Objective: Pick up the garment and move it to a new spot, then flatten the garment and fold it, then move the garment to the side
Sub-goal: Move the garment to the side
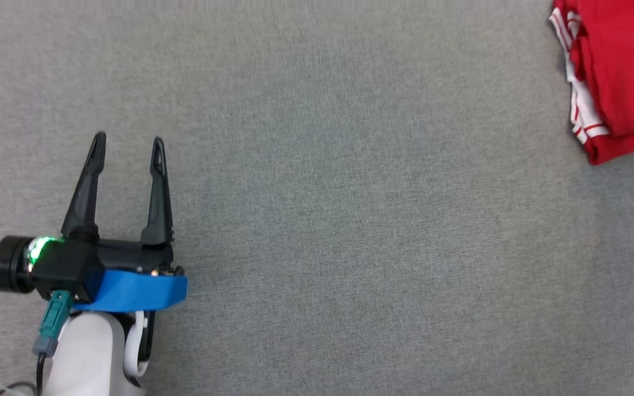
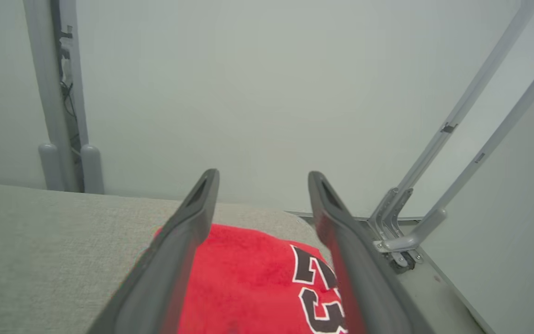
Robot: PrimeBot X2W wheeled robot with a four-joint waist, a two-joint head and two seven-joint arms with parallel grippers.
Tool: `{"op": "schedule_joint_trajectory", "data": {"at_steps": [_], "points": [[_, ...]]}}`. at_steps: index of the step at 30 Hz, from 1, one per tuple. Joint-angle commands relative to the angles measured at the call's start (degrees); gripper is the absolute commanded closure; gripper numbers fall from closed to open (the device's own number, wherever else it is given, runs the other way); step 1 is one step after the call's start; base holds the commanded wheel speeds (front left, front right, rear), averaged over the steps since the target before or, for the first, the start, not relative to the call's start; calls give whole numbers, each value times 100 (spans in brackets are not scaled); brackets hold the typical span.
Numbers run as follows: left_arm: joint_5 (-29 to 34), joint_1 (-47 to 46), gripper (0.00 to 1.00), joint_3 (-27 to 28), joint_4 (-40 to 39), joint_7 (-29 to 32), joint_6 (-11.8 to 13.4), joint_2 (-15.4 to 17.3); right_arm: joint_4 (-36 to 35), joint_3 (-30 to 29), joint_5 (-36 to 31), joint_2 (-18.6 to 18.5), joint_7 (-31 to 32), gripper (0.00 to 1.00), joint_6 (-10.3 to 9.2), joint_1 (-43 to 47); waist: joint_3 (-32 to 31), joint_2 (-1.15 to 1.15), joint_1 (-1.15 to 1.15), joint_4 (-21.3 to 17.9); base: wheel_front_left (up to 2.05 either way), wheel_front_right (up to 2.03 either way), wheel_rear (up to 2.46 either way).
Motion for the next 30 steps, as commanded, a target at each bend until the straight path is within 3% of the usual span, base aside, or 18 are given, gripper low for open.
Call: {"op": "schedule_joint_trajectory", "data": {"at_steps": [1,14,30], "points": [[-34,147,0,47,27,-16,27,3,-237,-10,-68,164,-23,0,-4,230,-298,0,0,46,0,0,0],[-263,880,0,251,269,-16,115,-70,-1870,448,10,1539,-17,0,-4,2129,-1241,0,0,310,0,0,0],[-402,1720,0,365,515,-15,114,-102,-2952,151,-93,2303,-17,0,-3,4363,-2283,0,0,478,0,0,0]]}}
